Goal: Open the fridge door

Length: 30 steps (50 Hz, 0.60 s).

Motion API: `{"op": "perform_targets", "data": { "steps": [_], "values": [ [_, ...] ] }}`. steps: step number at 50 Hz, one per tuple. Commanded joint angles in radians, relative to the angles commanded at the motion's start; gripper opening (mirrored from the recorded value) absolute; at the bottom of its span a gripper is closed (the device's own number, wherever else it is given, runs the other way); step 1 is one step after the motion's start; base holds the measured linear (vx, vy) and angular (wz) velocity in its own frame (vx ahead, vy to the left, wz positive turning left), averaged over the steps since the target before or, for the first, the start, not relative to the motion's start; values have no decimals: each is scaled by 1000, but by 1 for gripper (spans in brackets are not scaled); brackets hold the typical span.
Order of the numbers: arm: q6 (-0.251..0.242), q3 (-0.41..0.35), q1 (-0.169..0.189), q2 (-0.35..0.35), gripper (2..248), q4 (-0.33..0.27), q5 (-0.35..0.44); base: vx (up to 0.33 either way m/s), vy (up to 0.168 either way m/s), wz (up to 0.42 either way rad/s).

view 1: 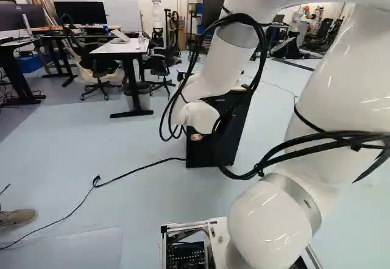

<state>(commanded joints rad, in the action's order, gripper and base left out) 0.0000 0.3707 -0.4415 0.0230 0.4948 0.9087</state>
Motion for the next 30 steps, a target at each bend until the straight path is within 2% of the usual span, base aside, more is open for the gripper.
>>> {"op": "perform_targets", "data": {
  "steps": [21,30],
  "values": [
    [0,28,-70,27,247,108,37,0,0,0],
    [0,49,-97,64,247,155,53,0,0,0]
  ]
}}
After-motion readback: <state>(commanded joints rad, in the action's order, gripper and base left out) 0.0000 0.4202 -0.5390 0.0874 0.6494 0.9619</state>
